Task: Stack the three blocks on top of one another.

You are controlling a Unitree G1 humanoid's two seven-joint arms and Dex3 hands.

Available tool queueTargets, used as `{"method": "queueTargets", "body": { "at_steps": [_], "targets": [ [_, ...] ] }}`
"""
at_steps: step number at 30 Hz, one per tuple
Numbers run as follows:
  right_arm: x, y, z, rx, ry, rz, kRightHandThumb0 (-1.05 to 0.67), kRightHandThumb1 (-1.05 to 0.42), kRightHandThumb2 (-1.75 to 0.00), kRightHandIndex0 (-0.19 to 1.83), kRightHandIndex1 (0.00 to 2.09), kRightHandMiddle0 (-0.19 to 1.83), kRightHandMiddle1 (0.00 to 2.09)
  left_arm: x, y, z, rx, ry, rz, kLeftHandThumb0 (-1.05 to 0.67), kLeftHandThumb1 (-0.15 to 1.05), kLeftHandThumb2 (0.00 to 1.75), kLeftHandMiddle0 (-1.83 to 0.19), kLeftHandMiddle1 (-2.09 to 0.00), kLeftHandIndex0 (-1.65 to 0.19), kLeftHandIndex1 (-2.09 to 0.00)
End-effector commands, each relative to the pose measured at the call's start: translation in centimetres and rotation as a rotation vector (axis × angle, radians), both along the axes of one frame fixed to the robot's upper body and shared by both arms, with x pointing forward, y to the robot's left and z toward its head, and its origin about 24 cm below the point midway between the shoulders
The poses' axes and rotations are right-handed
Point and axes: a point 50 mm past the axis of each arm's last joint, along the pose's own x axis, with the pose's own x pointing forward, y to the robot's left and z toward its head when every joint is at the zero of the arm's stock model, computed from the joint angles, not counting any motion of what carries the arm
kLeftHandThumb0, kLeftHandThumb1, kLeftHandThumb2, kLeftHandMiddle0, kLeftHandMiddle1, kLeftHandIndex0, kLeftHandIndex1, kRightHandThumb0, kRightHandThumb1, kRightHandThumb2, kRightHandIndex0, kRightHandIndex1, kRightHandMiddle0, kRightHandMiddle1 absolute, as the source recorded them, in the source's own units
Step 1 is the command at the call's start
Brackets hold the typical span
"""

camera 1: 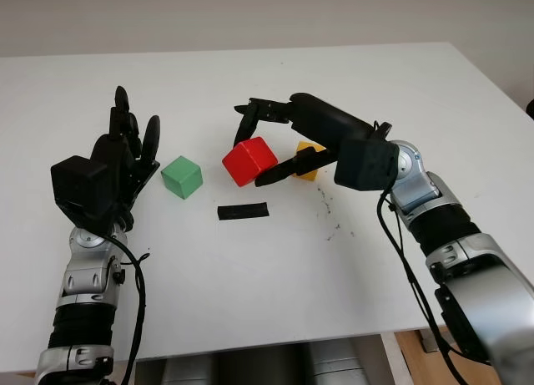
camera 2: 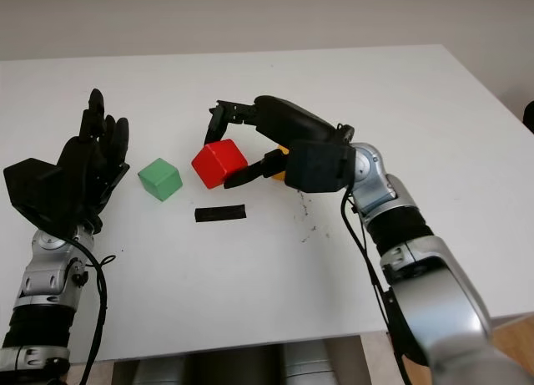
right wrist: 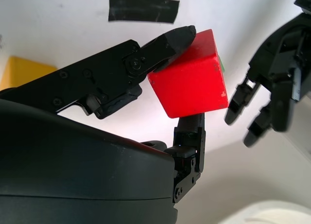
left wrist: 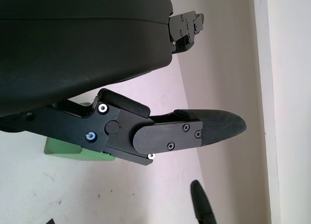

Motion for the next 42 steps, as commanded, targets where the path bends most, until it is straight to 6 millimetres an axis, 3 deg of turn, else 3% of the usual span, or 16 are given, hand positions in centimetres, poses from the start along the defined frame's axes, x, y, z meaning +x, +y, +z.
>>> {"method": "queueTargets", "body": {
  "at_steps": [1, 11, 18, 30, 42],
  "targets": [
    [0.2, 0.5, 1.3, -0.025, -0.03, 0.016, -0.45, -0.92, -0.05, 0.22, 0.02, 0.42, 1.43, 0.0, 0.0, 0.6, 0.002, -0.019, 0.002, -0.8, 1.05, 0.49, 0.19, 0.0, 0.19, 0.0],
    [0.3, 2.0, 2.3, -0.267, -0.148, 0.074, -0.41, -0.93, -0.05, 0.19, 0.03, 0.43, 1.43, 0.1, -0.2, 0.5, 0.0, -0.021, 0.003, -0.8, 1.05, 0.48, 0.19, 0.0, 0.19, 0.0],
    [0.5, 2.5, 2.1, -0.337, -0.16, 0.071, -0.4, -0.93, -0.06, 0.19, 0.04, 0.44, 1.4, 0.0, -0.2, 0.5, 0.004, -0.026, 0.004, -0.78, 1.05, 0.48, 0.19, 0.0, 0.19, 0.0],
    [0.7, 3.2, 1.3, -0.352, -0.194, 0.063, -0.42, -0.95, -0.06, 0.17, 0.04, 0.41, 1.44, 0.2, -0.2, 0.6, -0.004, -0.034, 0.004, -0.79, 1.05, 0.49, 0.19, 0.0, 0.19, 0.0],
    [1.1, 3.3, -0.5, -0.301, -0.101, 0.037, -0.41, -0.94, -0.05, 0.18, 0.06, 0.39, 1.48, 0.2, -0.2, 0.7, -0.001, -0.036, -0.002, -0.79, 1.05, 0.49, 0.19, 0.0, 0.19, 0.0]
  ]
}}
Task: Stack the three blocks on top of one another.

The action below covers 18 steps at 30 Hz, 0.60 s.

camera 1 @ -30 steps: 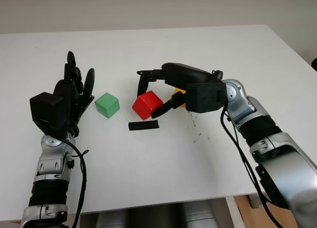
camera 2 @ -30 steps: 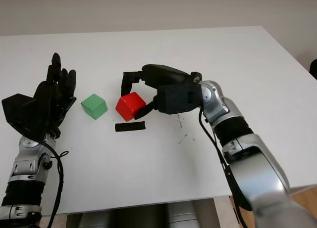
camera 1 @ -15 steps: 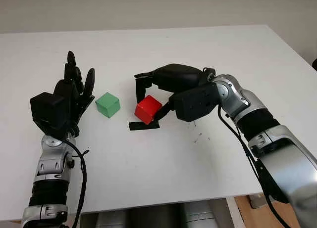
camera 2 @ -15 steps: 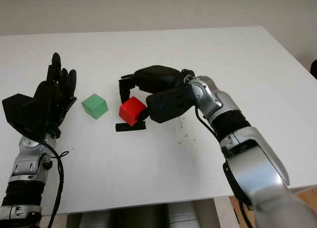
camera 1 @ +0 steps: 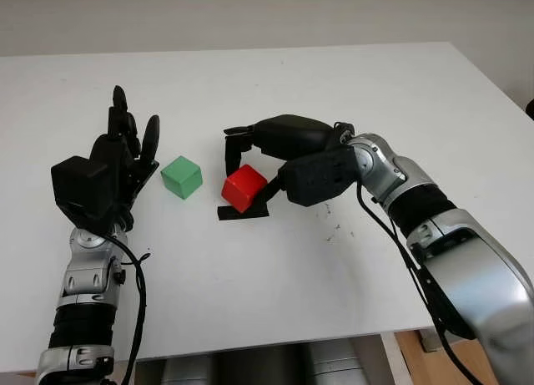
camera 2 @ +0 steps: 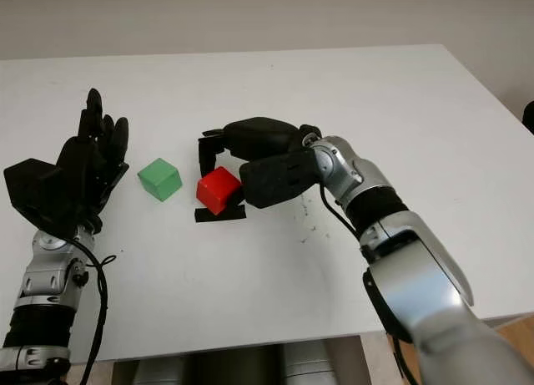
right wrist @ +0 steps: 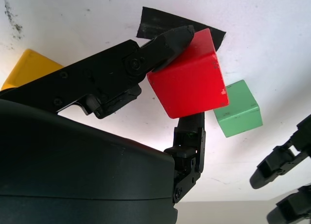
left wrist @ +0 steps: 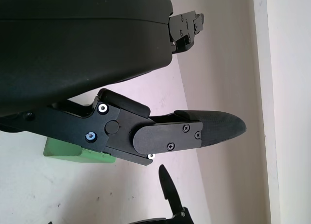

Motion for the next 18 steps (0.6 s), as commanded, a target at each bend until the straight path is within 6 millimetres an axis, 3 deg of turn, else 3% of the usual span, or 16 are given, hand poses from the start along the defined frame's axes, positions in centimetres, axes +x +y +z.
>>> {"method": "queueTargets", "body": {
  "at_steps": [1, 18],
  "targets": [
    [0.1, 0.3, 0.7, 0.023, -0.021, 0.006, -0.41, -0.94, -0.05, 0.19, 0.06, 0.39, 1.47, 0.2, -0.2, 0.7, -0.002, -0.031, -0.009, -0.79, 1.05, 0.49, 0.19, 0.0, 0.19, 0.0],
    [-0.2, 0.4, -0.8, -0.021, 0.013, 0.017, -0.41, -0.94, -0.05, 0.17, 0.05, 0.39, 1.52, 0.0, -0.3, 0.5, -0.004, -0.026, -0.005, -0.78, 1.05, 0.49, 0.19, 0.0, 0.19, 0.0]
  ]
}}
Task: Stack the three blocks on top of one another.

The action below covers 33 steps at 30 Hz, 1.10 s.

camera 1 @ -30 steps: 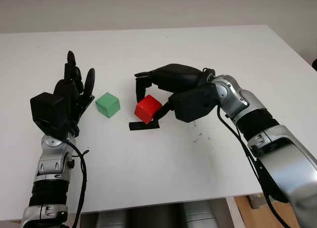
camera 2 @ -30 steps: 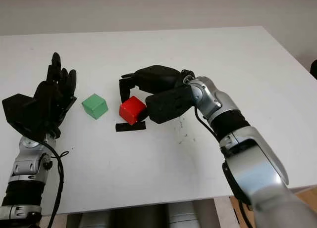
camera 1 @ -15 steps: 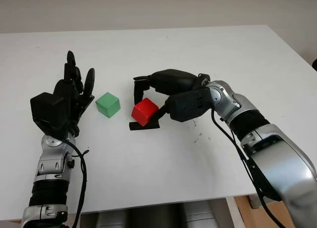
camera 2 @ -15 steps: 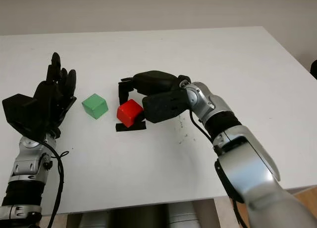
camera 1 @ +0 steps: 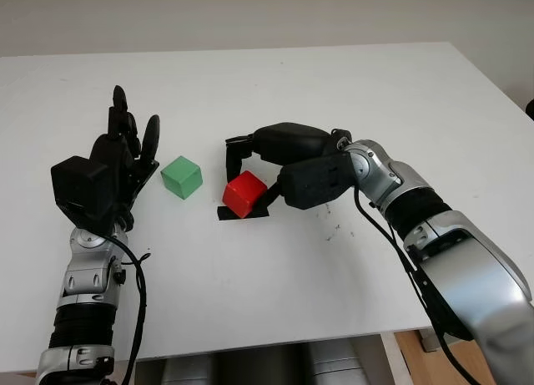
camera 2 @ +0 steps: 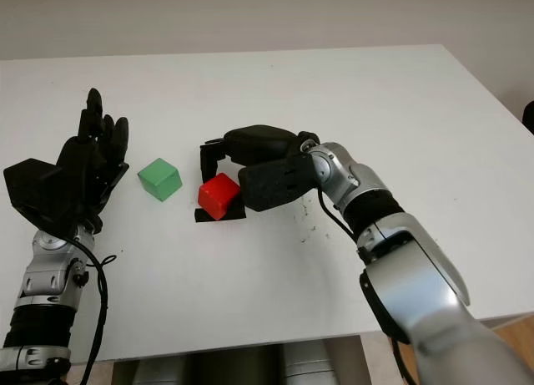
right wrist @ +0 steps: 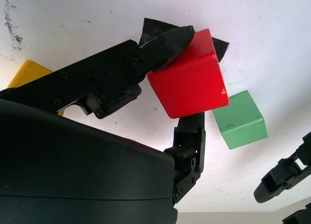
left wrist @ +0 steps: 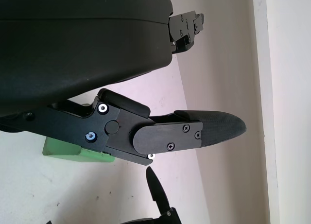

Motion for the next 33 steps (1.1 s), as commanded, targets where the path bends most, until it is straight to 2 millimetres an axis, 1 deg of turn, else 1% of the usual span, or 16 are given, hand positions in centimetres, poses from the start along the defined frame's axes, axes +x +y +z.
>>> {"method": "queueTargets", "body": {
  "at_steps": [1, 7, 16, 17, 18, 20, 21, 24, 28, 33],
  "targets": [
    [-0.15, 0.2, -0.12, 0.001, -0.008, 0.011, -0.41, -0.94, -0.05, 0.17, 0.05, 0.39, 1.52, 0.01, -0.24, 0.48, 0.0, -0.025, -0.006, -0.78, 1.05, 0.49, 0.19, 0.0, 0.19, 0.0],
    [-0.1, 0.2, -0.34, -0.017, 0.005, -0.002, -0.42, -0.95, -0.05, 0.17, 0.05, 0.38, 1.49, 0.02, -0.28, 0.42, 0.004, -0.022, -0.001, -0.76, 1.05, 0.49, 0.19, 0.0, 0.19, 0.0],
    [-0.2, 0.32, -0.85, 0.023, -0.009, -0.025, -0.43, -0.93, -0.05, 0.18, 0.06, 0.38, 1.45, -0.03, -0.4, 0.34, 0.004, -0.021, 0.001, -0.74, 1.05, 0.51, 0.19, 0.0, 0.19, 0.0],
    [-0.2, 0.35, -0.88, 0.023, -0.009, -0.027, -0.44, -0.93, -0.05, 0.17, 0.05, 0.26, 1.35, -0.03, -0.42, 0.34, 0.0, -0.021, 0.001, -0.75, 1.05, 0.51, 0.19, 0.0, 0.19, 0.0],
    [-0.2, 0.36, -0.95, 0.022, -0.007, -0.028, -0.46, -0.93, -0.05, 0.16, 0.05, 0.19, 1.27, -0.03, -0.43, 0.34, 0.001, -0.021, -0.001, -0.75, 1.05, 0.51, 0.19, 0.0, 0.19, 0.0],
    [-0.2, 0.34, -1.03, 0.019, 0.0, -0.027, -0.52, -0.92, -0.05, 0.09, 0.03, 0.05, 1.04, -0.04, -0.45, 0.35, 0.004, -0.021, -0.004, -0.75, 1.05, 0.51, 0.19, 0.0, 0.19, 0.0],
    [-0.19, 0.32, -1.05, 0.012, 0.002, -0.027, -0.55, -0.93, -0.05, 0.02, 0.02, 0.0, 0.88, -0.05, -0.45, 0.35, 0.005, -0.021, -0.005, -0.76, 1.05, 0.51, 0.19, 0.0, 0.19, 0.0],
    [-0.17, 0.24, -1.09, 0.004, 0.007, -0.03, -0.61, -0.93, -0.05, -0.11, 0.01, -0.06, 0.57, -0.05, -0.45, 0.33, 0.006, -0.021, -0.006, -0.75, 1.05, 0.52, 0.19, 0.0, 0.19, 0.0],
    [-0.17, 0.16, -1.05, 0.006, 0.015, -0.023, -0.67, -0.92, -0.05, -0.19, 0.0, -0.1, 0.36, -0.01, -0.47, 0.34, 0.004, -0.024, -0.01, -0.75, 1.05, 0.52, 0.19, 0.0, 0.19, 0.0],
    [-0.02, -0.1, -0.43, 0.012, 0.051, -0.014, -0.74, -0.91, -0.05, -0.19, 0.0, -0.13, 0.24, 0.06, -0.49, 0.37, 0.007, -0.02, -0.003, -0.77, 1.05, 0.51, 0.19, 0.0, 0.19, 0.0]
  ]
}}
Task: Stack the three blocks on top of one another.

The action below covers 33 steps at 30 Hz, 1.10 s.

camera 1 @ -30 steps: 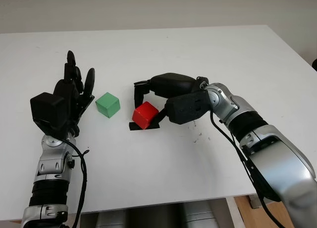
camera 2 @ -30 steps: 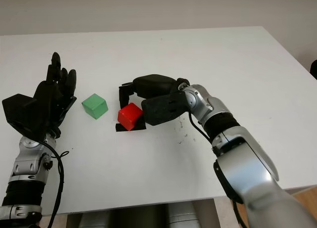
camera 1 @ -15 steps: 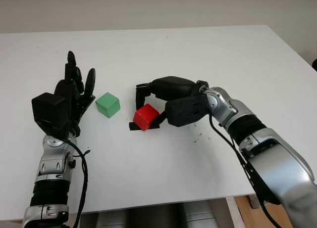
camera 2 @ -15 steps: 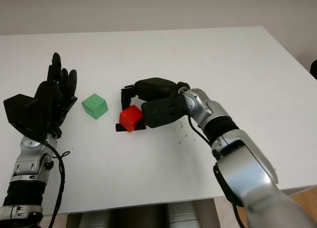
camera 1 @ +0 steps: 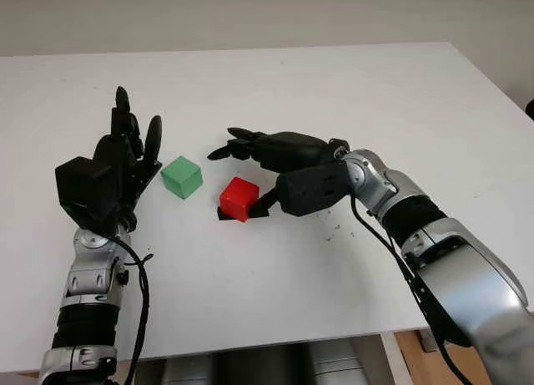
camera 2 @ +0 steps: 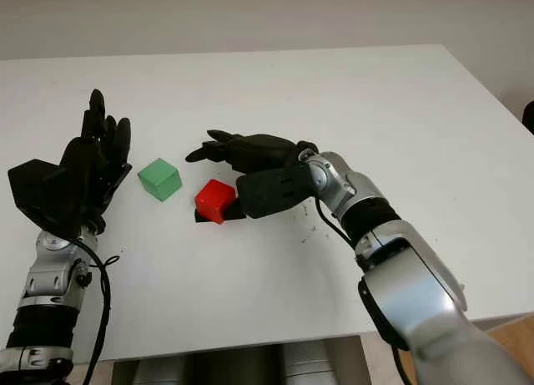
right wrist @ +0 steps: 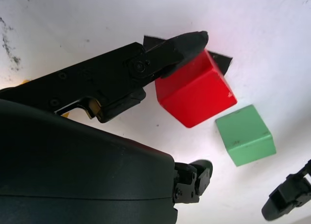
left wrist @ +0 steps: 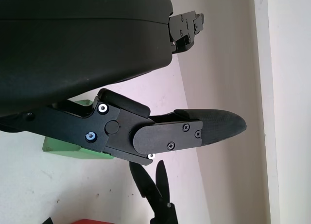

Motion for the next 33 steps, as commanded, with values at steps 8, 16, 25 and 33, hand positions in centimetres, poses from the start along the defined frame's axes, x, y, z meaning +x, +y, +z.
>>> {"method": "queueTargets", "body": {
  "at_steps": [8, 16, 25, 33],
  "targets": [
    [0.4, -2.8, 6.2, 0.169, -0.014, 0.018, -0.85, -0.91, -0.05, -0.19, 0.01, -0.15, 0.16, -0.1, -0.1, 0.5, 0.002, -0.024, -0.001, -0.76, 1.05, 0.51, 0.19, 0.0, 0.19, 0.0],
    [-0.5, -7.2, 10.8, 0.324, -0.235, -0.067, -0.63, -0.86, -0.05, 0.29, 0.25, 0.26, 0.35, 0.1, -0.1, 0.5, 0.002, -0.021, -0.003, -0.76, 1.05, 0.5, 0.19, 0.0, 0.19, 0.0],
    [0.1, -10.5, 11.1, 0.153, -0.379, -0.194, -0.57, -0.86, -0.06, 0.36, 0.4, 0.22, 0.71, 0.5, 0.0, 0.7, 0.012, -0.031, -0.013, -0.77, 1.05, 0.51, 0.19, 0.0, 0.19, 0.0],
    [0.7, -10.9, 9.0, -0.233, -0.434, -0.187, -0.56, -0.82, -0.05, 0.33, 0.22, 0.33, 0.32, 0.8, -0.1, 0.9, 0.001, -0.032, -0.02, -0.74, 1.05, 0.5, 0.19, 0.0, 0.19, 0.0]
  ]
}}
